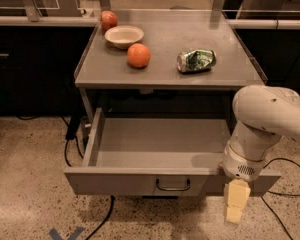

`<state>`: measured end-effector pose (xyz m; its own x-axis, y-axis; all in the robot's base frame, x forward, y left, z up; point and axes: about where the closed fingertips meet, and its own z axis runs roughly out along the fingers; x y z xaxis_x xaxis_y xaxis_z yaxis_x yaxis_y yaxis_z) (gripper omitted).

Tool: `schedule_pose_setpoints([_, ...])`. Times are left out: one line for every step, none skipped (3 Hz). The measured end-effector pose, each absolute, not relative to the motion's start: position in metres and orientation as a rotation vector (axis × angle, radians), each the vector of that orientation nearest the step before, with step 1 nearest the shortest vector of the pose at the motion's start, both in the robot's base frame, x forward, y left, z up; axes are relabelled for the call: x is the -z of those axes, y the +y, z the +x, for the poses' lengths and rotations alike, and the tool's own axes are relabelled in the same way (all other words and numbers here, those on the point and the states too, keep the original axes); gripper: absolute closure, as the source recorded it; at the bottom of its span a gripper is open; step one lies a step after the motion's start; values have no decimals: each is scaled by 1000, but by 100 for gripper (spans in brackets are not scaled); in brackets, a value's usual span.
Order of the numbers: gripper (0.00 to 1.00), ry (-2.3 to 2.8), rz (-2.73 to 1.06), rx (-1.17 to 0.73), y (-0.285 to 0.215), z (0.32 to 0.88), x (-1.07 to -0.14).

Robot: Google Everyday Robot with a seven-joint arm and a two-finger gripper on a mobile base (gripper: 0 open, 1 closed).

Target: Open top drawer

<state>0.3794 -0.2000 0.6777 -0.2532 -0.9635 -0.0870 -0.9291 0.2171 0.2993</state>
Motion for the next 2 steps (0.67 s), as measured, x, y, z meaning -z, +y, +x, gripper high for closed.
schedule_pose_setpoints([0, -2344, 1791, 465, -205, 345, -691])
schedule_pose_setpoints([0, -2344, 1791, 465, -205, 345, -691])
